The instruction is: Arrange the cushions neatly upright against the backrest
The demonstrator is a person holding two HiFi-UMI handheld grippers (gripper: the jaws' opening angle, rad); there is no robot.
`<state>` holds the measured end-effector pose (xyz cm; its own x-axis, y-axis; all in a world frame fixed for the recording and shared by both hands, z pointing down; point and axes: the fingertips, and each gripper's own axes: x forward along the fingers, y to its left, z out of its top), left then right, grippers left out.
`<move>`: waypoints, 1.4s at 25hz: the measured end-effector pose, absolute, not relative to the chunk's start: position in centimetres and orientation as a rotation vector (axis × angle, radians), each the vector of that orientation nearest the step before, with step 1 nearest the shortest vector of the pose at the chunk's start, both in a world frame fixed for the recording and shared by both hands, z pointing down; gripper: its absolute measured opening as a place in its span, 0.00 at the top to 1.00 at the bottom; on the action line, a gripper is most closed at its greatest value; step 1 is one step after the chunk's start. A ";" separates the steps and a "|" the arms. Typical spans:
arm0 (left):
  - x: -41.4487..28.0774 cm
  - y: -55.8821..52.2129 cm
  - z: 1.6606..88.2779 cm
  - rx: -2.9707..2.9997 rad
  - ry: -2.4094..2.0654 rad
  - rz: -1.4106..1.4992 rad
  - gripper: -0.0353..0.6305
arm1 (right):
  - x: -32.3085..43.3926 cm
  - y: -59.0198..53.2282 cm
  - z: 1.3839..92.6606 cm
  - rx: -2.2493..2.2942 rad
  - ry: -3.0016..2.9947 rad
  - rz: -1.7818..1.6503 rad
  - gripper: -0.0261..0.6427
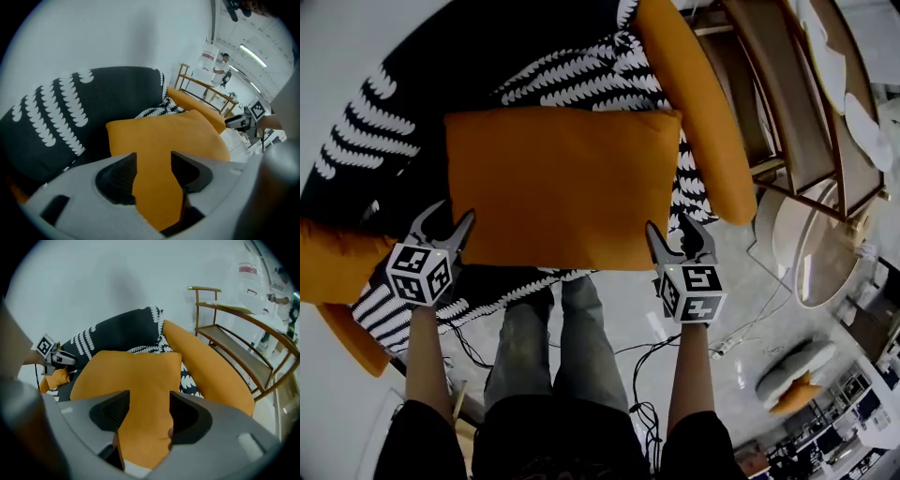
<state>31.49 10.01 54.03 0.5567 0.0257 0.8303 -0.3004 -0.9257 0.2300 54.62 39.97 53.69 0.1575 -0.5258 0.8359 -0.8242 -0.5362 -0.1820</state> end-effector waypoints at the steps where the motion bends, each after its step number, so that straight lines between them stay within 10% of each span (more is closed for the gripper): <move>1: 31.5 9.9 54.8 2.439 -0.212 1.333 0.58 | 54.6 39.8 54.5 2.107 -1.300 1.336 0.53; 22: 31.1 6.2 63.9 2.321 -0.348 1.411 0.45 | 55.8 38.5 64.9 1.968 -1.302 1.554 0.36; 30: 29.3 5.2 66.1 2.143 -0.415 1.302 0.19 | 55.6 38.8 66.2 1.936 -1.285 1.626 0.33; 35: 30.3 5.2 66.4 2.187 -0.328 1.328 0.21 | 55.9 38.7 66.8 1.935 -1.277 1.648 0.31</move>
<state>30.26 5.22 66.37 0.4813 0.0752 0.8734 -0.4731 -0.8164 0.3310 55.86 38.69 66.84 -0.0511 -0.4275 0.9026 -0.7671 -0.5620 -0.3095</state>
